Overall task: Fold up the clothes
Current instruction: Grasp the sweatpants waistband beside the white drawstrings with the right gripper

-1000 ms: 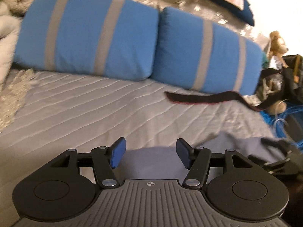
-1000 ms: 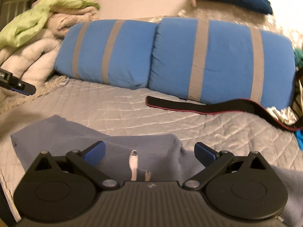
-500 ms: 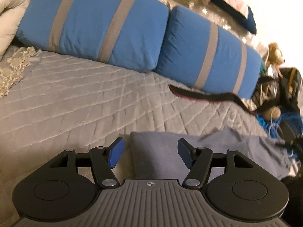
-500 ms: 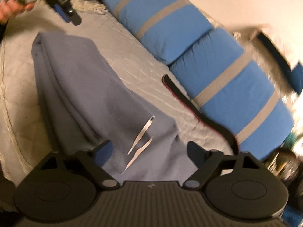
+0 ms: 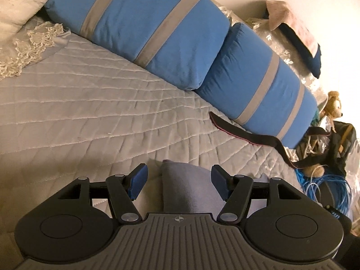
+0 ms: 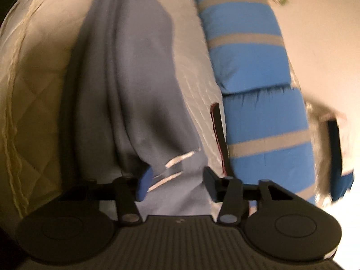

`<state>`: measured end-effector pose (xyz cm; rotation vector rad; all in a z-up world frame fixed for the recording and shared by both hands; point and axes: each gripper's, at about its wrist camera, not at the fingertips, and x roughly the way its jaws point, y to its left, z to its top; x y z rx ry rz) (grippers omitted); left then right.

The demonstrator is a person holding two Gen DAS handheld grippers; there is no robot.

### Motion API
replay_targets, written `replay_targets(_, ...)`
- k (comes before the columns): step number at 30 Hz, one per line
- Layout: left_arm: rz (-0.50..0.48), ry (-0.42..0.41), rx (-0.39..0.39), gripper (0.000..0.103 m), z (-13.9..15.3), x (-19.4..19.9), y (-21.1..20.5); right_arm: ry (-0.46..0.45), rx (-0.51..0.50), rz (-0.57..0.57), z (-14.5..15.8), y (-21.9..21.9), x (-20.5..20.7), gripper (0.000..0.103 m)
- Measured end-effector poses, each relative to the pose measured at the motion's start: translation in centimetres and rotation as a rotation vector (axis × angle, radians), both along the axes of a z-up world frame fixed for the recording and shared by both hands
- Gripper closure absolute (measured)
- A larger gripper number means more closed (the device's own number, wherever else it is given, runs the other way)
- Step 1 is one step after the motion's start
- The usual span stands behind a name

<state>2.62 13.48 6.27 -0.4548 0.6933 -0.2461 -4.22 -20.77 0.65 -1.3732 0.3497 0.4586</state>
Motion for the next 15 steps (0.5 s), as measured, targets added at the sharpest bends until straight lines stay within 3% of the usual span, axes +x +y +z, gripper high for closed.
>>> replay_targets(4, -0.007, 0.001, -0.002, 0.042, -0.1, 0.0, 0.0, -0.008, -0.13, 0.1, -1.4, 0.7, -0.6, 0.045)
replay_targets(8, -0.005, 0.003, -0.004, 0.042, -0.2, 0.0, 0.0, -0.003, -0.186, 0.15, -2.2, 1.1, -0.6, 0.048)
replay_targets(10, -0.004, 0.006, -0.008, 0.042, -0.2, 0.0, 0.1, 0.005, -0.213, 0.152, -2.6, 1.3, -0.2, 0.064)
replay_targets(11, -0.004, 0.007, -0.009, 0.042, -0.2, 0.1, 0.1, 0.009, -0.227, 0.153, -2.8, 1.4, 0.0, 0.078)
replay_targets(15, -0.007, 0.004, -0.01, 0.042, -0.2, 0.0, 0.1, 0.036, -0.206, 0.128, -1.8, 1.4, 0.0, 0.089)
